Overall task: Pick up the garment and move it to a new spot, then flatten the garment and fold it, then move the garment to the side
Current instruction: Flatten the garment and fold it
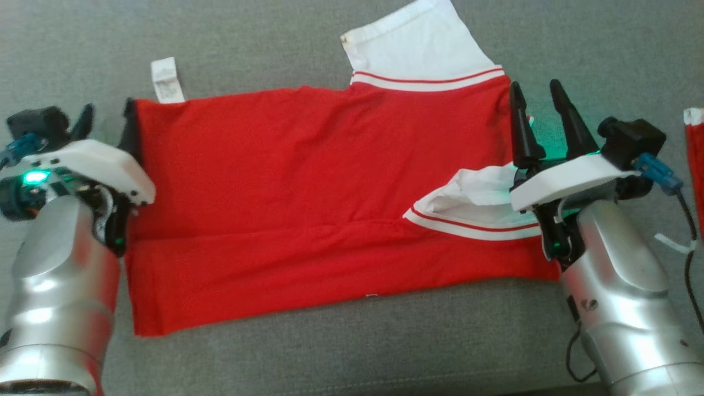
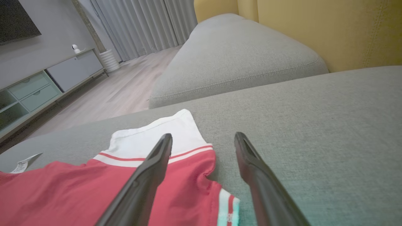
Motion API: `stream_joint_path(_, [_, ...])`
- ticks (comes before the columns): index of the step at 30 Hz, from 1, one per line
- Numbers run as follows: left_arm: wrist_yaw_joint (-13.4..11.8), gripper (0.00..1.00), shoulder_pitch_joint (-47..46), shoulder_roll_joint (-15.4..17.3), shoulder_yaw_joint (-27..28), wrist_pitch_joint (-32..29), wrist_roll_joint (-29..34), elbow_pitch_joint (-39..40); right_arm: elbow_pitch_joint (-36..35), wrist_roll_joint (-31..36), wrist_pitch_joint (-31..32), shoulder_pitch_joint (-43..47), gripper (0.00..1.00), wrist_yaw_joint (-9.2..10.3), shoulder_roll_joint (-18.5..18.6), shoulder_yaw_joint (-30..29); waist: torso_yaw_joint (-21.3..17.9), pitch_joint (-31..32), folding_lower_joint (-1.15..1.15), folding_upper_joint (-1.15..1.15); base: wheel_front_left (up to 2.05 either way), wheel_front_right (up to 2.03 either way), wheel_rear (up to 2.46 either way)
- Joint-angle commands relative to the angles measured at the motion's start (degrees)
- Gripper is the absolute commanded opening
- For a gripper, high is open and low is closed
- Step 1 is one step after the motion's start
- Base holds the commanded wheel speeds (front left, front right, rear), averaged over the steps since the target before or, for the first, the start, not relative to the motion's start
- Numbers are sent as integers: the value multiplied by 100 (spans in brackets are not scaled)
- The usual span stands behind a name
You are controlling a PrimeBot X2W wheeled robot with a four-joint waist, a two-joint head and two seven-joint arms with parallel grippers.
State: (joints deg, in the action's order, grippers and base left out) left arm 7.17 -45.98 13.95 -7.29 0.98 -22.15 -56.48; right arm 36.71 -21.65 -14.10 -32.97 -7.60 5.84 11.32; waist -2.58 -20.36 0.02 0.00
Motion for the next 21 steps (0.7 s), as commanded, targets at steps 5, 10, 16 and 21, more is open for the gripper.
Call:
stream_joint_path(5, [30,100,-132,342,-530,5,-856,405,-31,-73,-48,-185,100,11,71,140,1,-157,-2,0,0,0,0])
stream_joint_path(10, [31,100,-71,483,-923,201,-1360,565,72,-70,-68,-188,100,11,63,136,49,-132,-2,0,0,0,0])
stream_joint_path(16, [31,100,-121,578,-1297,448,-1759,668,177,-57,-81,-181,100,11,25,143,100,-69,-2,0,0,0,0])
stream_joint_path(21, [31,100,-96,677,-1643,295,-2024,741,240,-60,-85,-153,100,11,7,166,116,-23,-2,0,0,0,0])
